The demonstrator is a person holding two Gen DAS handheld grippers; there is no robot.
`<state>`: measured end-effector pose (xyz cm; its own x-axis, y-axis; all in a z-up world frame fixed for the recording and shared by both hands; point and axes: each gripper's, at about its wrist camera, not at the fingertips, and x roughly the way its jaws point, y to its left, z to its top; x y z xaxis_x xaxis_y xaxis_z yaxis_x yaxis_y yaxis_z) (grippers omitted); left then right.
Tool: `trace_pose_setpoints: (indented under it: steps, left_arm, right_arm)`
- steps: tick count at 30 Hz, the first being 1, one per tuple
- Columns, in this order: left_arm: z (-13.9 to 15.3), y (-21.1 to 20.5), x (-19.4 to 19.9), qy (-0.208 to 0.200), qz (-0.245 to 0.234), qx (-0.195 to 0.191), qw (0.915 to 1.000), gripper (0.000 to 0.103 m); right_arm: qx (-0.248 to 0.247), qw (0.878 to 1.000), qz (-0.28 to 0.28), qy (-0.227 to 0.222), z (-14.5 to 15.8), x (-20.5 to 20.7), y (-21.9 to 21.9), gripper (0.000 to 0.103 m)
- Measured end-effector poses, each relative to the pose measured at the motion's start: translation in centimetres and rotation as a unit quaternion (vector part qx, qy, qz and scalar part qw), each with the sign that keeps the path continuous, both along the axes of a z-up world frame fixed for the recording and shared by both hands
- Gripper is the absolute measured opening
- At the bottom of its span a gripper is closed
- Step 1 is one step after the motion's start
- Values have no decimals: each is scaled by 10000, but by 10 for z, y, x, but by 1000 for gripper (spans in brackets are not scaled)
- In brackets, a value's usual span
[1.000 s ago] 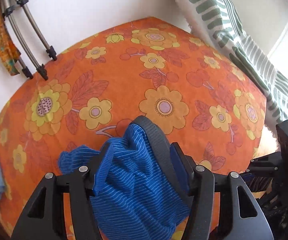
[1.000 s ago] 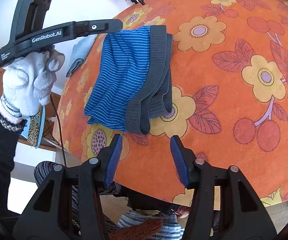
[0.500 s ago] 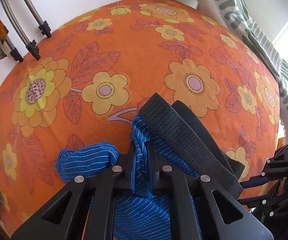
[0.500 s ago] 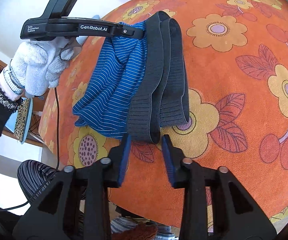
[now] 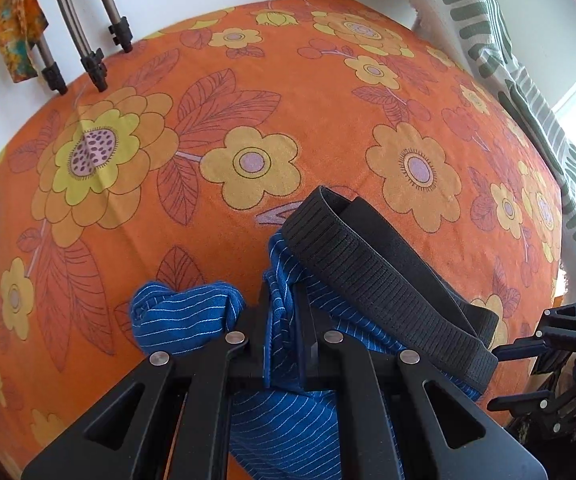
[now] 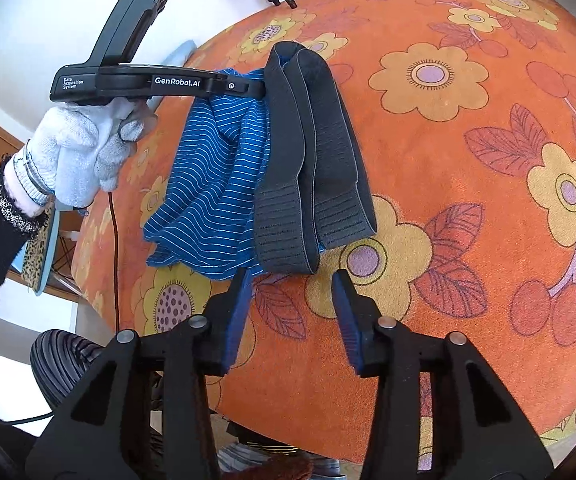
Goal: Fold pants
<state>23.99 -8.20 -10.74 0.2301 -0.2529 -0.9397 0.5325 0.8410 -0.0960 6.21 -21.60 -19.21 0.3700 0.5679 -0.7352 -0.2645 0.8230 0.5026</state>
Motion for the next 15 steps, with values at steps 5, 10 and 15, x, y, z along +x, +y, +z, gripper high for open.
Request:
trace_pose_setpoints:
  steps: [5, 10, 15]
  left_arm:
    - [1, 0, -2, -37, -41, -1, 10000, 7]
    - [0, 3, -2, -25, 11, -67, 10000, 7]
    - [2, 7, -2, 4, 88, -155, 9998, 7]
  right_arm:
    - [260, 9995, -101, 162, -6, 10, -2, 38]
    - [302, 9993, -206, 76, -2, 9, 3, 18]
    - [-420, 9954, -314, -803, 30, -2, -1, 14]
